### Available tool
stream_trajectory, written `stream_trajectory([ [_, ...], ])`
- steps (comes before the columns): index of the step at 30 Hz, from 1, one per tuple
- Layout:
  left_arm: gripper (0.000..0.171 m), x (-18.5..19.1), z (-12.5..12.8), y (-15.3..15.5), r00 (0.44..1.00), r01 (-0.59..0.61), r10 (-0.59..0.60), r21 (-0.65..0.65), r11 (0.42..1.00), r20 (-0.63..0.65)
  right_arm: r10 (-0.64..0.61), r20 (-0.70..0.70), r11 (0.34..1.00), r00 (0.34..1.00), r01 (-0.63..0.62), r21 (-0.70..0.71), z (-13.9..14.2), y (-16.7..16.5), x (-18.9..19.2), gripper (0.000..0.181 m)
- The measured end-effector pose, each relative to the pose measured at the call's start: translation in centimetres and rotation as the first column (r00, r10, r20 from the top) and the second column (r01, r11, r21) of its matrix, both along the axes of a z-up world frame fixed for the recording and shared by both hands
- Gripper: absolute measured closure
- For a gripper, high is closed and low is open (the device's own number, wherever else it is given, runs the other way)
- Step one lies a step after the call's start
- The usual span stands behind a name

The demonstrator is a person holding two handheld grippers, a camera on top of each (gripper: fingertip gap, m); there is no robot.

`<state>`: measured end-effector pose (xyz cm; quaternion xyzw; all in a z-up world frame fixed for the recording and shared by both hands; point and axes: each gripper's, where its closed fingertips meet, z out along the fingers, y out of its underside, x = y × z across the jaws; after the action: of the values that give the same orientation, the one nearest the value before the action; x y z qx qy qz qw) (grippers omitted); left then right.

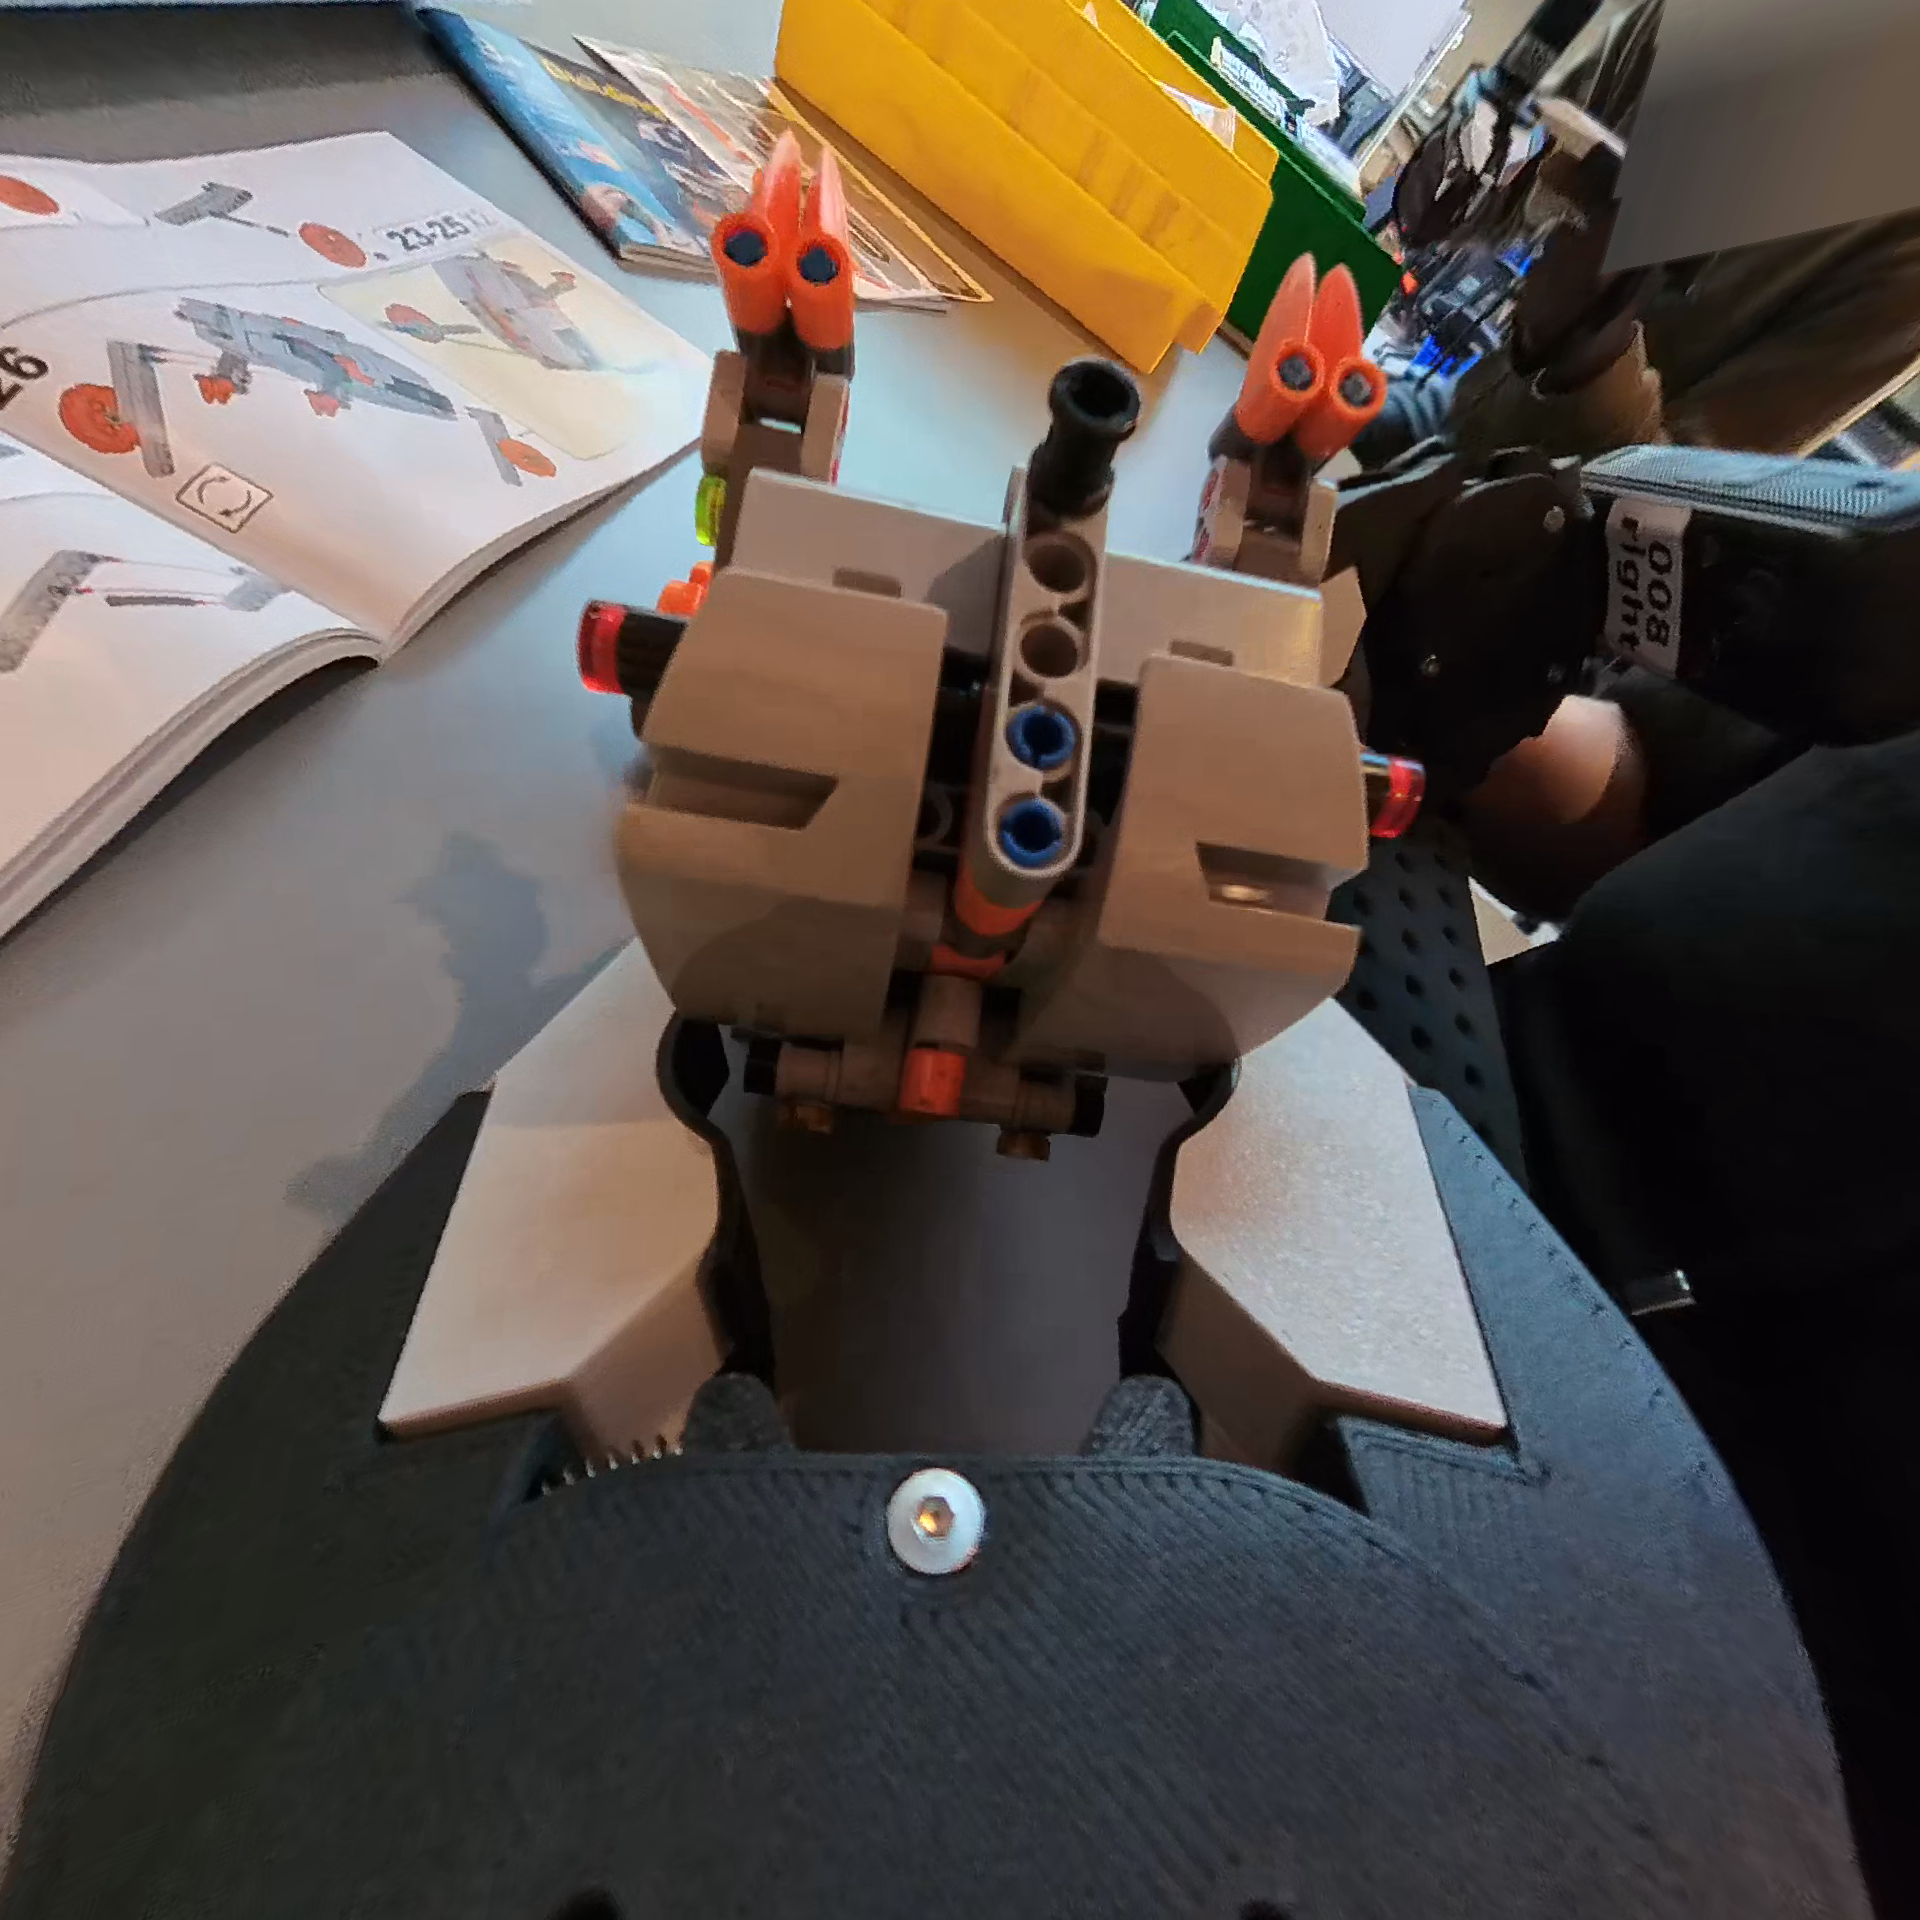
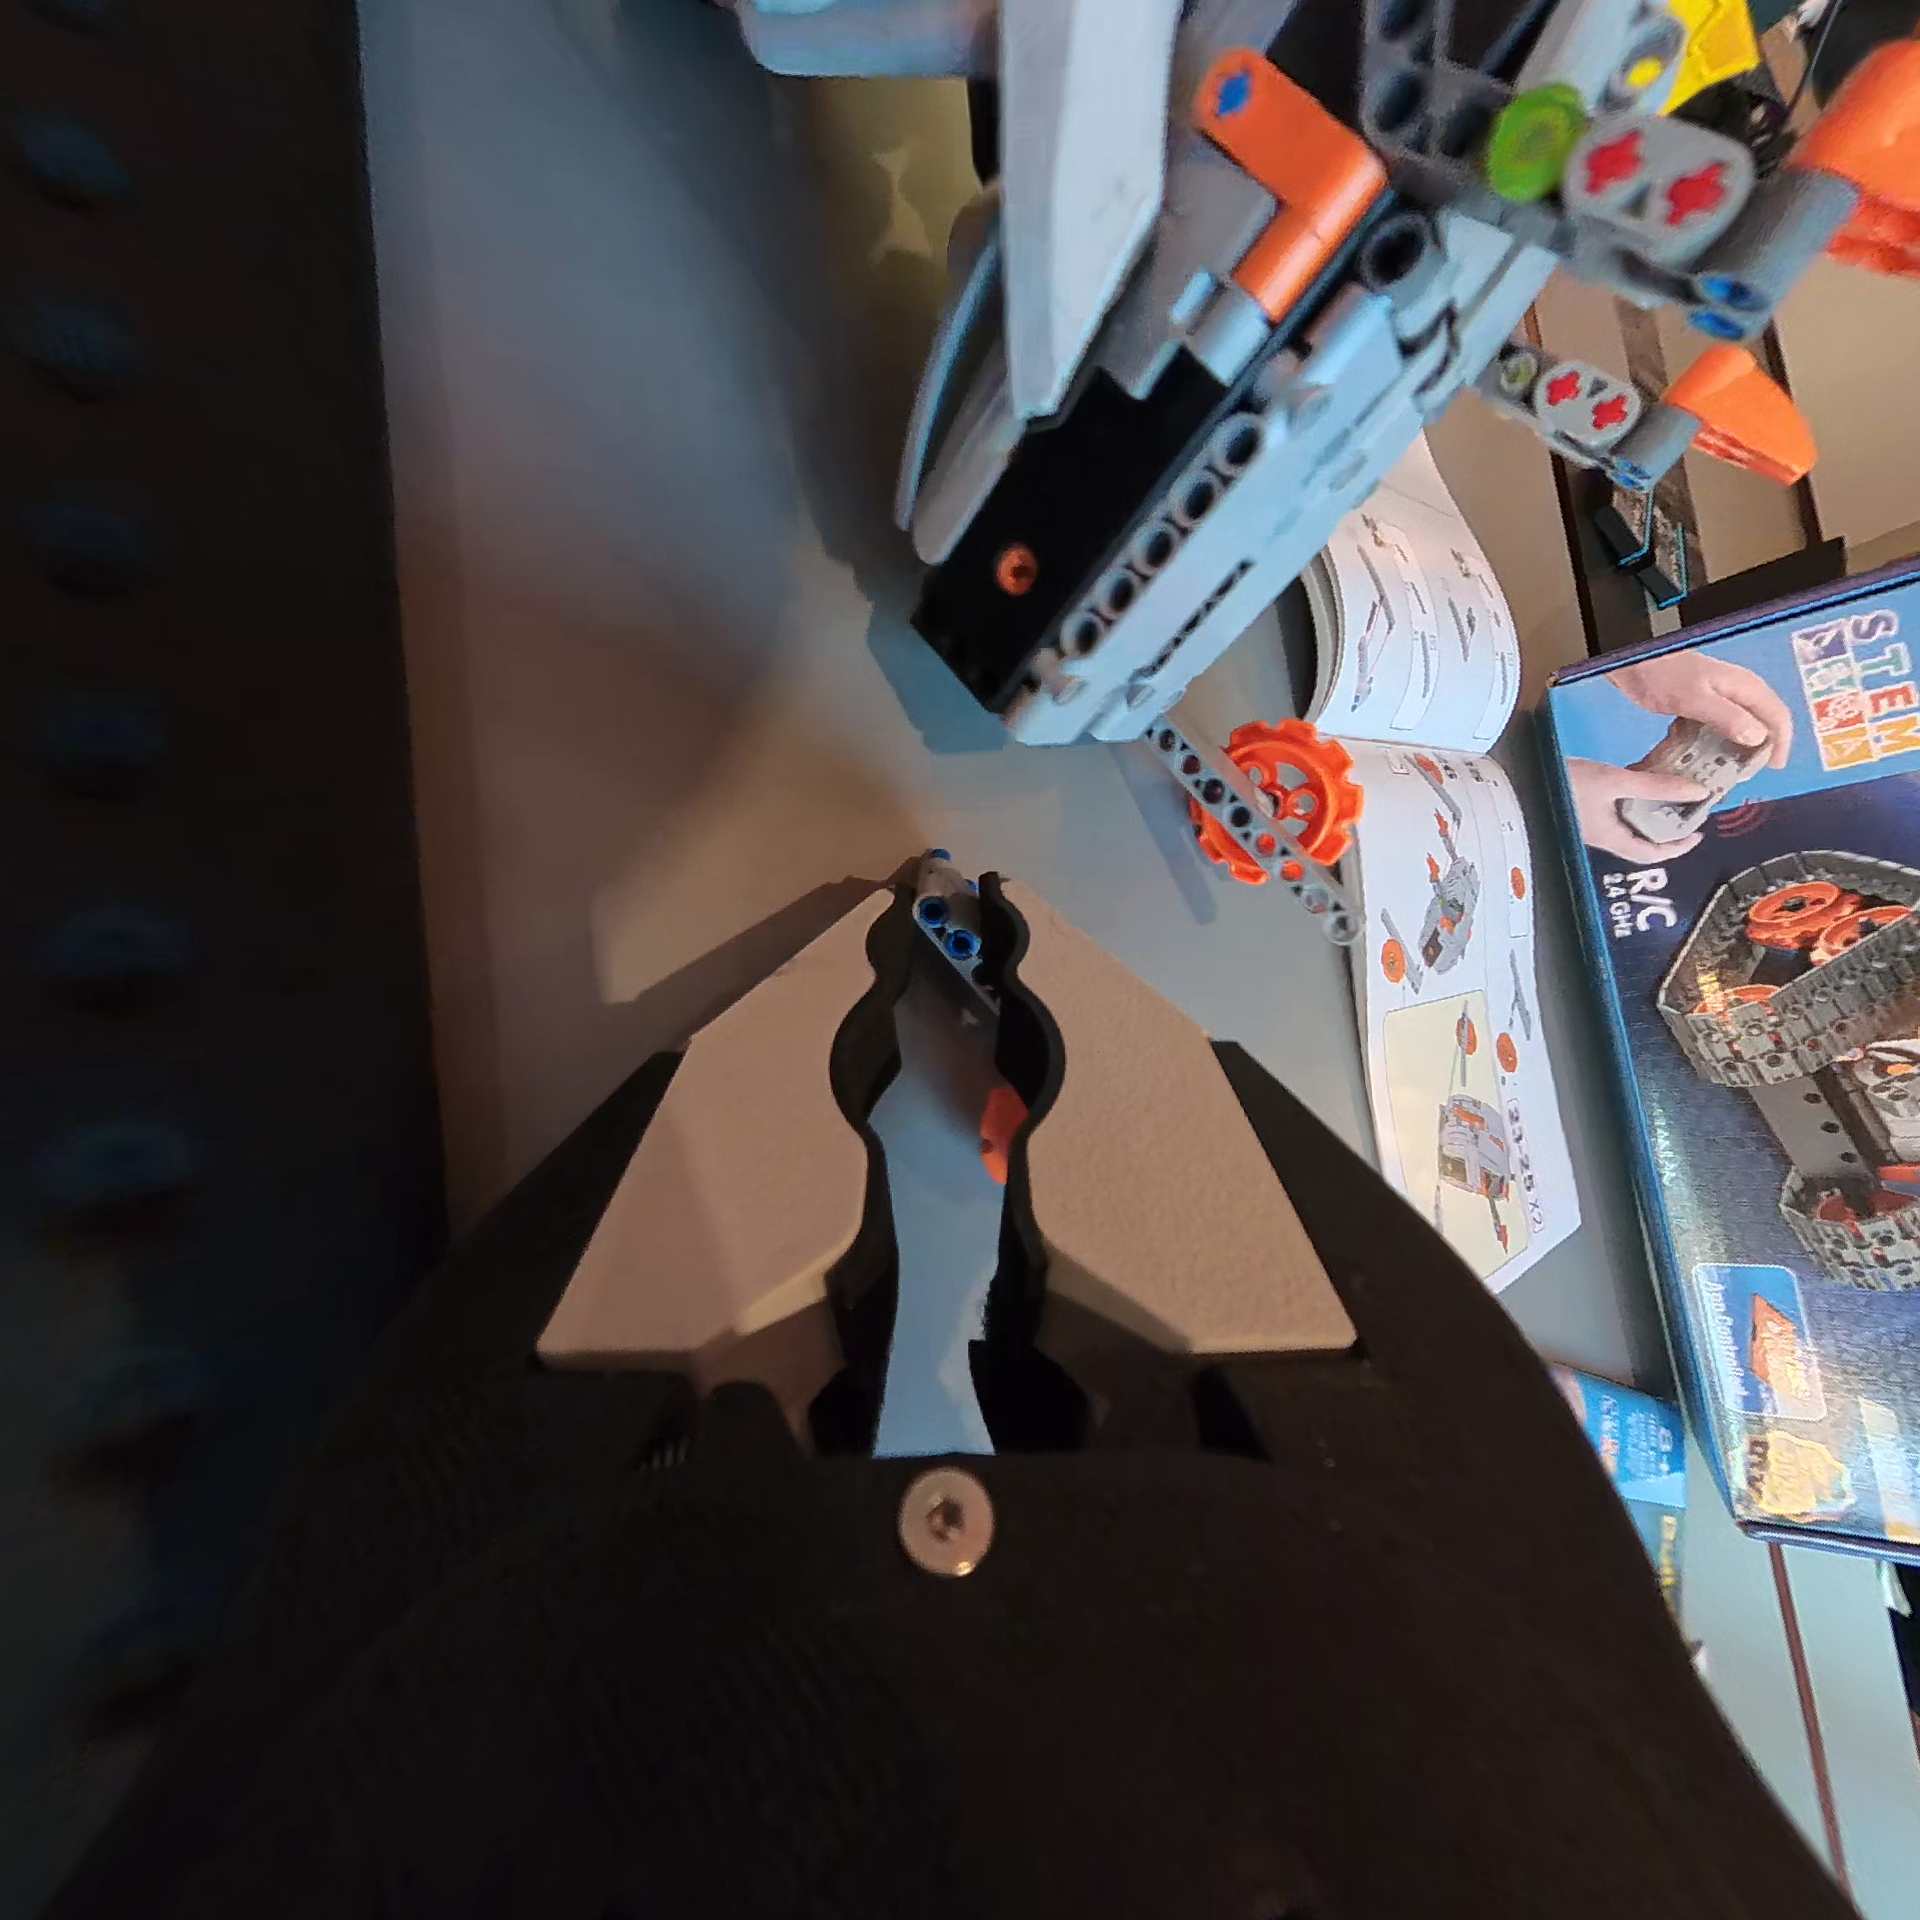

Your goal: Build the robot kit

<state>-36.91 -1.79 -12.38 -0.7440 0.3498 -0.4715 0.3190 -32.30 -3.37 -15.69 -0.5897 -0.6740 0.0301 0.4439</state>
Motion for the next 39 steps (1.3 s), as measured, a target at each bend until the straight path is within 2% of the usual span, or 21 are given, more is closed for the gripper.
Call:
stream_trajectory([
  [6,0.083,-0.3,0.5,0.6,0.994,-0.02,0.035,-0.138,0.99,0.103,0.025,-0.046,0.99,0.999,-0.018,0.142,2.4,0.0,-1.0,0.174],
  [9,0.083,-0.4,0.8,0.8,0.989,-0.035,0.057,-0.161,0.986,0.136,0.005,-0.056,0.984,0.998,0.005,0.176,3.0,0.5,-0.8,0.175],
  [17,0.084,-0.8,2.0,1.6,0.974,-0.093,0.133,-0.212,0.973,0.181,0.071,-0.03,0.941,0.997,-0.057,0.334,4.9,-0.3,-2.4,0.175],
  [23,0.084,-0.8,2.6,2.0,0.966,-0.155,0.203,-0.271,0.95,0.16,0.074,0.022,0.896,0.997,-0.076,0.437,5.0,-0.6,-3.4,0.175],
  [34,0.084,-0.4,2.9,1.8,0.949,-0.275,0.31,-0.332,0.903,0.057,0.003,0.105,0.764,0.994,-0.07,0.641,5.7,0.1,-3.0,0.175],
  [39,0.084,-0.1,2.9,1.6,0.944,-0.306,0.328,-0.315,0.898,0.018,0.01,0.107,0.757,0.994,-0.077,0.648,5.6,0.0,-2.6,0.175],
])
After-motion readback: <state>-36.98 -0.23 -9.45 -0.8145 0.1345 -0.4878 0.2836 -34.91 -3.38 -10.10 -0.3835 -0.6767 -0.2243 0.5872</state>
